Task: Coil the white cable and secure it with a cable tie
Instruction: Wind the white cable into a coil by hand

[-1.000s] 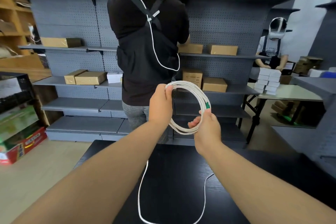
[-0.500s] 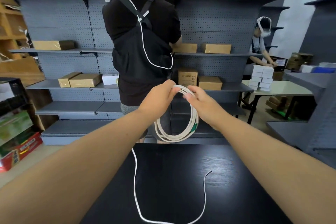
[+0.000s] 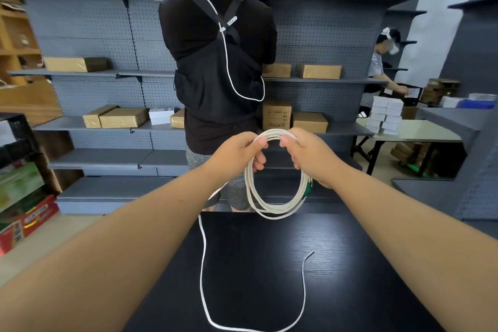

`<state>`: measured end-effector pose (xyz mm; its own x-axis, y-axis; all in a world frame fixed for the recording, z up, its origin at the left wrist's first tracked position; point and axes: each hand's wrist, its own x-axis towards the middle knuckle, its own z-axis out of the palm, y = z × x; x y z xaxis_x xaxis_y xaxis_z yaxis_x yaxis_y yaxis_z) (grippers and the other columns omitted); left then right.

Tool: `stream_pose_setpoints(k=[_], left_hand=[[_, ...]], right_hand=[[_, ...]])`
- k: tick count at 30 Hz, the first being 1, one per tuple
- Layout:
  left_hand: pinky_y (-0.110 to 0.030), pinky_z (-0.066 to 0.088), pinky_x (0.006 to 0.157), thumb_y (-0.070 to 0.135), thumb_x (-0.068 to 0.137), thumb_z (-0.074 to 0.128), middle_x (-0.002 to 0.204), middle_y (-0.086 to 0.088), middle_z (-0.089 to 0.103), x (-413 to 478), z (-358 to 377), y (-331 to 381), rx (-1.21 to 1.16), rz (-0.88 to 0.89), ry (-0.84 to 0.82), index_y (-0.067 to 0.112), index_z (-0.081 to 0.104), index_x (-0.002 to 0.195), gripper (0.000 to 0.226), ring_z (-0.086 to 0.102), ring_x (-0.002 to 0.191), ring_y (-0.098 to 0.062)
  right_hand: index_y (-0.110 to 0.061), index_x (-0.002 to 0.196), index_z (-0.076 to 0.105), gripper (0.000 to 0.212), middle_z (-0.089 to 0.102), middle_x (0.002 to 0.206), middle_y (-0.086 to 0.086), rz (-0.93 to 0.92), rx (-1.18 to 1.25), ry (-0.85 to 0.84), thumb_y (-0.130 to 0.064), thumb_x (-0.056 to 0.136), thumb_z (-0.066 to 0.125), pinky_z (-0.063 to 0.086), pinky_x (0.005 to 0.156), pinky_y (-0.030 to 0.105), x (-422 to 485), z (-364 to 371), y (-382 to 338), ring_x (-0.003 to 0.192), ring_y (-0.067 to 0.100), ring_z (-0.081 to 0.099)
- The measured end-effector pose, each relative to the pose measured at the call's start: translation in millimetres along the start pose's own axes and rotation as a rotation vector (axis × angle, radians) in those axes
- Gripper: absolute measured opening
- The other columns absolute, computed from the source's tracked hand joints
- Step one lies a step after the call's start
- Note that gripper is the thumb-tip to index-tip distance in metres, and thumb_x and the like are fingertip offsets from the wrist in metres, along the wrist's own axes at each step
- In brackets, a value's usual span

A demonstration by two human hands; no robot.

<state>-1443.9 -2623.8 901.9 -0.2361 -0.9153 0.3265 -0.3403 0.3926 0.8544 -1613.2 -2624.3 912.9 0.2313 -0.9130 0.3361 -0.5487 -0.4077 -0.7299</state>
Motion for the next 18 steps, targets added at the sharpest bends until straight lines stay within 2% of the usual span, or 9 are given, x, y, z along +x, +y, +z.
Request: stream_pose_setpoints(k=[3,7,11,15,18], left_hand=[[-0.025,0.052,0.070,0.030,0.097,0.044,0.084,-0.001,0.068,-2,-3,-9,-0.117,-0.083,-0.041,0.017,0.060,0.095,0.021,0.066,0.077,-0.014],[-0.025,0.052,0.077,0.031,0.095,0.049,0.092,0.003,0.072,-3,-7,-15,-0.152,-0.174,-0.121,0.018,0.063,0.103,0.021,0.067,0.077,-0.007],[-0.014,0.046,0.061,0.034,0.094,0.050,0.098,0.003,0.072,-5,-10,-15,-0.046,-0.231,-0.181,0.014,0.065,0.107,0.028,0.066,0.071,0.000],[-0.019,0.043,0.063,0.038,0.097,0.040,0.104,0.000,0.071,-8,-1,-16,-0.134,-0.263,-0.125,0.015,0.062,0.110,0.035,0.064,0.081,-0.009],[-0.022,0.048,0.073,0.040,0.098,0.035,0.103,0.000,0.070,-9,6,-17,-0.237,-0.286,-0.078,0.015,0.060,0.115,0.039,0.067,0.084,-0.010]], right_hand=[[-0.021,0.077,0.048,0.023,0.040,0.064,-0.001,0.002,0.030,0.059,-0.025,0.097,0.040,0.035,0.059,0.035,3,-4,5,0.057,0.014,0.037],[-0.015,0.082,0.050,0.022,0.041,0.066,0.001,0.001,0.028,0.109,-0.027,0.097,0.039,0.036,0.062,0.038,6,-9,10,0.060,0.016,0.038],[-0.009,0.085,0.050,0.024,0.040,0.066,-0.001,-0.035,-0.024,0.158,-0.027,0.097,0.039,0.035,0.064,0.038,7,-10,13,0.061,0.017,0.037],[-0.024,0.074,0.045,0.024,0.039,0.063,-0.002,-0.052,0.042,0.229,-0.024,0.098,0.038,0.036,0.063,0.038,5,-6,14,0.059,0.017,0.037],[-0.024,0.075,0.046,0.025,0.041,0.061,-0.002,-0.047,0.059,0.268,-0.024,0.098,0.037,0.037,0.064,0.037,1,1,14,0.059,0.017,0.040]])
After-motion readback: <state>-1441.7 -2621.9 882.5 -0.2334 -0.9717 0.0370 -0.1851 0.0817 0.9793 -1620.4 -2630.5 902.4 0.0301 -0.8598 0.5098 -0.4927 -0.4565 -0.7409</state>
